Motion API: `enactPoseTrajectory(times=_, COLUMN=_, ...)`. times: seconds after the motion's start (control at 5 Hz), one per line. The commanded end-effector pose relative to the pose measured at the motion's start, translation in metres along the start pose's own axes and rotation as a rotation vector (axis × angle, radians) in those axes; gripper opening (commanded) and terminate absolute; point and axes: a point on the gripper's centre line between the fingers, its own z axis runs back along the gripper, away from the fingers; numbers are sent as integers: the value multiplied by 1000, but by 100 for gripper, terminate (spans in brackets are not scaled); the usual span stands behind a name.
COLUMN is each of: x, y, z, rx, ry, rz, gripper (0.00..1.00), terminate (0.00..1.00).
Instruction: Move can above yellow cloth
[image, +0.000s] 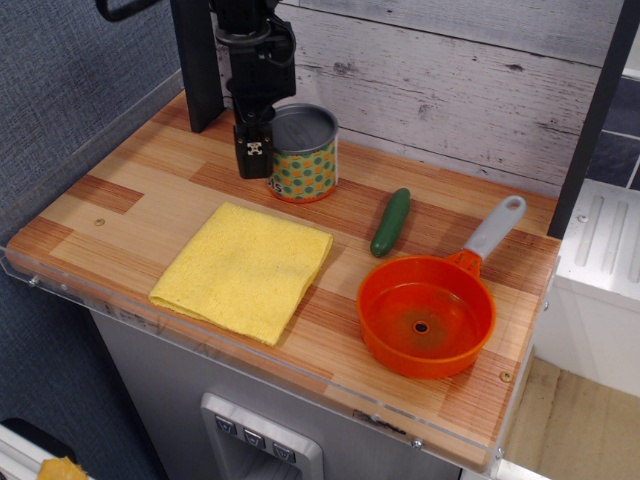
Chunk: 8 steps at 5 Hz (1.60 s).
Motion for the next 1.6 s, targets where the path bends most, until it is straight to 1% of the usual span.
enactPoseTrajectory(times=0.0, x=36, y=-2, z=26, rx=80, ry=-13, rz=-15, gripper=100, terminate=0)
enactPoseTrajectory(times=0.2, x=43, y=2, z=35, rx=77, ry=-30, rz=27, gripper=100, terminate=0)
enactPoseTrajectory(times=0.4, x=35, y=4, z=42, rx=77, ry=-8, rz=70, gripper=100, terminate=0)
enactPoseTrajectory(times=0.6, x=8, y=4, z=55, rx=128, ry=55, rz=243, gripper=100, terminate=0)
enactPoseTrajectory(times=0.8, x=-20, y=0, z=73, rx=131, ry=27, rz=409, gripper=100, terminate=0)
enactPoseTrajectory(times=1.0, x=-46, y=-3, z=87, rx=101, ry=25, rz=519, gripper=100, terminate=0)
enactPoseTrajectory(times=1.2, x=-68, y=-5, z=97, rx=104, ry=46, rz=607, gripper=100, terminate=0)
enactPoseTrajectory(times=1.4, x=-77, y=-8, z=105, rx=126, ry=29, rz=663, gripper=100, terminate=0)
